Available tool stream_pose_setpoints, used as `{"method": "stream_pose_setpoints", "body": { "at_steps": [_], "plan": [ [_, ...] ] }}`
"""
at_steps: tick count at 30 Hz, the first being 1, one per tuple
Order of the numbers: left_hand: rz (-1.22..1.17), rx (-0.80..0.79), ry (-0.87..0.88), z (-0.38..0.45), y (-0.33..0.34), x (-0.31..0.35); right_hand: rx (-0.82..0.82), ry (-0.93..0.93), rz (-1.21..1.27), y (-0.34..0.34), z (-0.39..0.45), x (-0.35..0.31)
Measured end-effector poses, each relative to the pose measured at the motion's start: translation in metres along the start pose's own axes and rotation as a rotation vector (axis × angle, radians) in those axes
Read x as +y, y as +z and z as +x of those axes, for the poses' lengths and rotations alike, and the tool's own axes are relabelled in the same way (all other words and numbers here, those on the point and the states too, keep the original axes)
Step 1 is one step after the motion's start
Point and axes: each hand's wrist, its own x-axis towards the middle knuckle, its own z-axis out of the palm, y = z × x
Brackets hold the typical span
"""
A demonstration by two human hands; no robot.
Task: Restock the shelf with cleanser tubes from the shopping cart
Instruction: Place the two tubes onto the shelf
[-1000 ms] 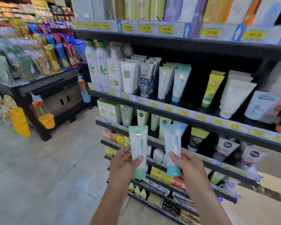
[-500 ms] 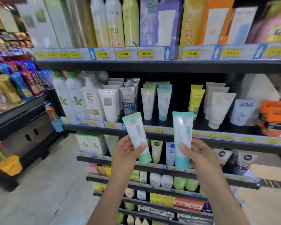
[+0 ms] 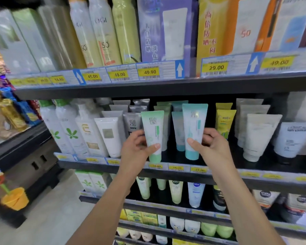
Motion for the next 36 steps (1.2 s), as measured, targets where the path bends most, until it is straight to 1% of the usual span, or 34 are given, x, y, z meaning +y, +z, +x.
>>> {"method": "stream_pose_setpoints", "body": {
  "at_steps": [2,6,11,16,25,29,36],
  "plan": [
    [0.016,0.005,0.006,0.007,0.007,-0.005,-0.001,-0.011,-0.071,0.0,0.012,0.006],
    [0.065,-0.003,0.023,0.02,0.016,-0.017,-0.06,-0.012,-0.205,-0.002,0.027,0.021],
    [0.191,-0.006,0.058,0.027,0.019,-0.032,-0.065,-0.028,-0.385,0.0,0.033,0.033],
    [0.241,0.018,0.051,0.032,0.016,-0.036,-0.068,-0.037,-0.455,0.005,0.035,0.039],
    [0.304,-0.023,0.029,0.036,0.016,-0.041,-0.058,-0.066,-0.537,0.011,0.033,0.041],
    [0.403,-0.067,0.042,0.037,0.014,-0.043,-0.024,-0.085,-0.583,0.015,0.031,0.043],
    [0.497,-0.102,0.056,0.042,0.015,-0.05,0.037,-0.106,-0.667,0.019,0.029,0.05]
  ]
}}
